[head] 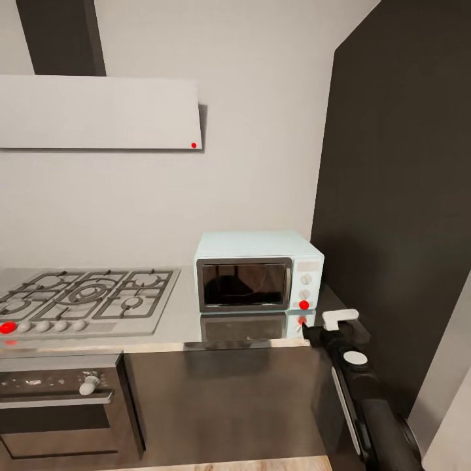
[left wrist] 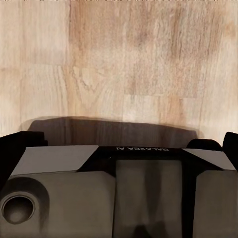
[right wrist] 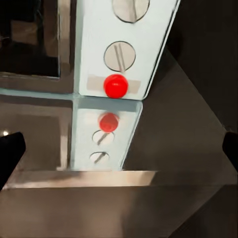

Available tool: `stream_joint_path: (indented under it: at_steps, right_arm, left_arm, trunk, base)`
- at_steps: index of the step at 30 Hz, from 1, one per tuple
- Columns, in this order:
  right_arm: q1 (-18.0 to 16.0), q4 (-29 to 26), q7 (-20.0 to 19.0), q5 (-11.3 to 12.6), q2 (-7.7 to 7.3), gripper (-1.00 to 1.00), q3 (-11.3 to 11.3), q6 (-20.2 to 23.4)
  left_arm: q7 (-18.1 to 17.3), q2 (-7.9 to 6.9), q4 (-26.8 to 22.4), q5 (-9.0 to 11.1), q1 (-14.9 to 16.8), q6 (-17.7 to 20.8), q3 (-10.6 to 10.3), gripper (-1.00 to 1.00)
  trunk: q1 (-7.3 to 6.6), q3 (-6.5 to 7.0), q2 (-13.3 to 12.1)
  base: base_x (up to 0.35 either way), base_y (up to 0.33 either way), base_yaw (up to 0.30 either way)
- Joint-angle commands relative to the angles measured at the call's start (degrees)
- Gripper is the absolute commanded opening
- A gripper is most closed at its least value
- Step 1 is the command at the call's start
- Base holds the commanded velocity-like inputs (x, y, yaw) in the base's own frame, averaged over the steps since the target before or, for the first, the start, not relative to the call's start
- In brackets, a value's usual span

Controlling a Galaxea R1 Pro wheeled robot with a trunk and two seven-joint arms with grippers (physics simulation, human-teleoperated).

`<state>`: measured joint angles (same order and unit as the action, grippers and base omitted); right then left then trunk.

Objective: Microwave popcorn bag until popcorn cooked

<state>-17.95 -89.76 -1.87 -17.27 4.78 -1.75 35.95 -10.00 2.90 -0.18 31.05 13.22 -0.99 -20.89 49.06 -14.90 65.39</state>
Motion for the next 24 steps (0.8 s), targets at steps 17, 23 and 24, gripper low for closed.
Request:
stream_joint_path:
  at_steps: [17,23,24]
  right_arm:
    - [-0.1,2.5,-0.5,0.3,-0.02,1.0,-1.0,-7.6]
    - [-0.1,3.8,-0.7,3.6,-0.25,1.0,-1.3,-7.9]
    - [-0.1,4.0,-0.8,3.9,-0.3,1.0,-1.3,-7.9]
  left_arm:
    - [-0.2,-0.06,0.0,0.6,0.1,0.0,-0.6,1.0]
    - [-0.3,-0.08,0.0,0.6,0.1,0.0,-0.6,1.0]
    - [-0.3,-0.08,0.0,0.6,0.1,0.0,-0.6,1.0]
  trunk:
    - [0.0,-0.08,0.0]
    - [0.0,-0.08,0.0]
    - [0.0,-0.08,0.0]
  base:
    - [0.058,0.0,0.0]
    - [0.288,0.0,0.0]
    - [0.216,0.0,0.0]
